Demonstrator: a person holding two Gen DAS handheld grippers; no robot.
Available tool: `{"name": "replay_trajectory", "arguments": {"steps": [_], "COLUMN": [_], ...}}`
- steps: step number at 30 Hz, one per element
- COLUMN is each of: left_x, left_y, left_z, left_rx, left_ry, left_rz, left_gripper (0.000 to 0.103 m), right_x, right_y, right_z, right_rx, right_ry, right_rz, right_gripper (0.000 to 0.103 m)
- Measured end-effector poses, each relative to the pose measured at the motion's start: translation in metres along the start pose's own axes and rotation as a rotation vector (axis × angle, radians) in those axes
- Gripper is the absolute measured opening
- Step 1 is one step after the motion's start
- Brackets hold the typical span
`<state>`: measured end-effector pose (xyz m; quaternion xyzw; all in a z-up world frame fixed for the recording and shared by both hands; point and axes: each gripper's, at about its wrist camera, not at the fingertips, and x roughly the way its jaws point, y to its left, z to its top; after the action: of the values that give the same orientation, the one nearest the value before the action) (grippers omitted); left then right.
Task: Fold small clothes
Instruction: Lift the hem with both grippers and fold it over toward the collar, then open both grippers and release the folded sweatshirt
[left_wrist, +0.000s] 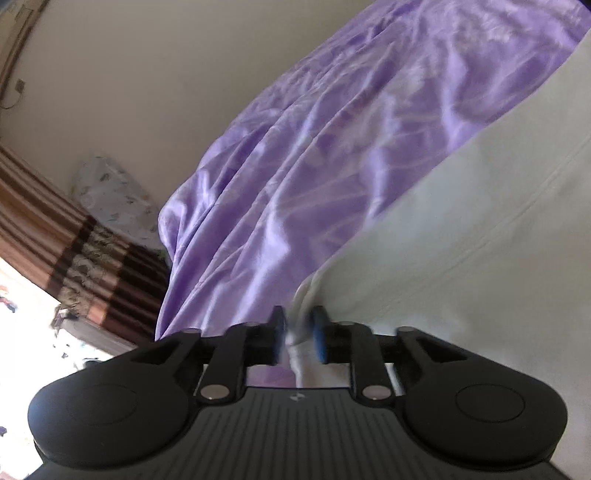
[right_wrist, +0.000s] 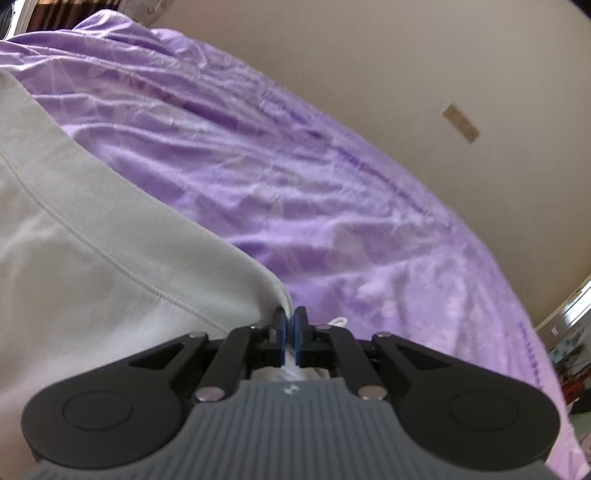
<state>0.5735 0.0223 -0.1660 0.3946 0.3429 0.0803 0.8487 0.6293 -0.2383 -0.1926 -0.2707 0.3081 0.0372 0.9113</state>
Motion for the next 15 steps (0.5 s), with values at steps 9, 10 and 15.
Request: {"name": "replay_trajectory", "arguments": {"steps": [9,10,15], "left_x": [-0.008,-0.014,-0.058], "left_y": [0.083,0.093,0.133], "left_z": [-0.027,-0.033,-0.071], "left_rx": [-0.31,-0.346,-0.469], "left_ry": [0.085,0.093,0.108], "left_rz": [-0.089,-0.118,-0.255], "left_gripper": [0.05,0.05,0.05], "right_x": [-0.027,-0.032,-0.074], "right_y": [-0.039,-0.047,-0.083], "right_z": [0.007,0.007,-0.01], "right_rx": [0.147,0.175,0.368], "right_ry": [-0.015,-0.009,0.055], "right_rz": [-0.044,-0.037,0.049], "right_gripper": [0.064,0.064,0.064]}}
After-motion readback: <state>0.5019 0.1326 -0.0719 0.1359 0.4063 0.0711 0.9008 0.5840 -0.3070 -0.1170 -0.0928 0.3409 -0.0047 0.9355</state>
